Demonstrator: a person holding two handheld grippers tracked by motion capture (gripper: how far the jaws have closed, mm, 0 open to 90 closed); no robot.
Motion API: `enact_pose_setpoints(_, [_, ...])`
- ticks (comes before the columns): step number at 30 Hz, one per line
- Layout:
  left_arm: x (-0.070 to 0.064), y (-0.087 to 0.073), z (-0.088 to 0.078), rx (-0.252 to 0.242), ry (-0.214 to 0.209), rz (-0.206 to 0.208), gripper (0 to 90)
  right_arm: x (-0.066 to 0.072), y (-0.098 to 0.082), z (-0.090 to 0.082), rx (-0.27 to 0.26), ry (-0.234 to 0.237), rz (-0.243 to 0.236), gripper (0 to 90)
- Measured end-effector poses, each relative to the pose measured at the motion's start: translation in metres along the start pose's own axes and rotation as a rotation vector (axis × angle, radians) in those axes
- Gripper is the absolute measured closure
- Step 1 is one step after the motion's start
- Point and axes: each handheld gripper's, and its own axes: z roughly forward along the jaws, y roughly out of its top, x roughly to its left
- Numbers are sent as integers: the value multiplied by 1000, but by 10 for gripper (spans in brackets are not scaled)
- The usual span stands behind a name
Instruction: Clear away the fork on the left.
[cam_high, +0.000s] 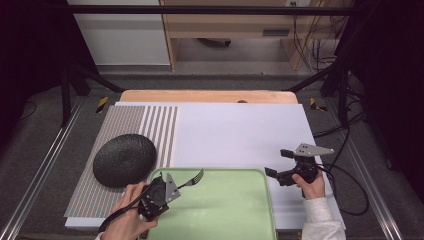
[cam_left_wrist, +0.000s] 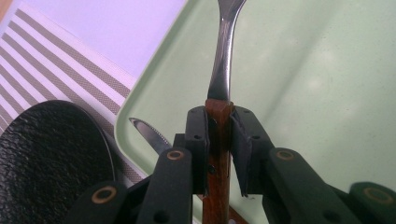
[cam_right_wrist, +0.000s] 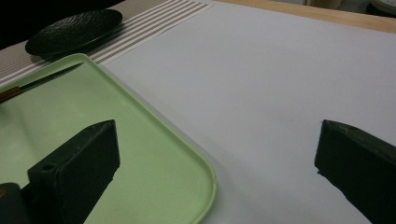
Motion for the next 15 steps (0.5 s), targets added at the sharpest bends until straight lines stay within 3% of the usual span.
enact_pose_setpoints(15, [-19,6,16,80,-59,7,771,0,0,0,0,4,-3,5])
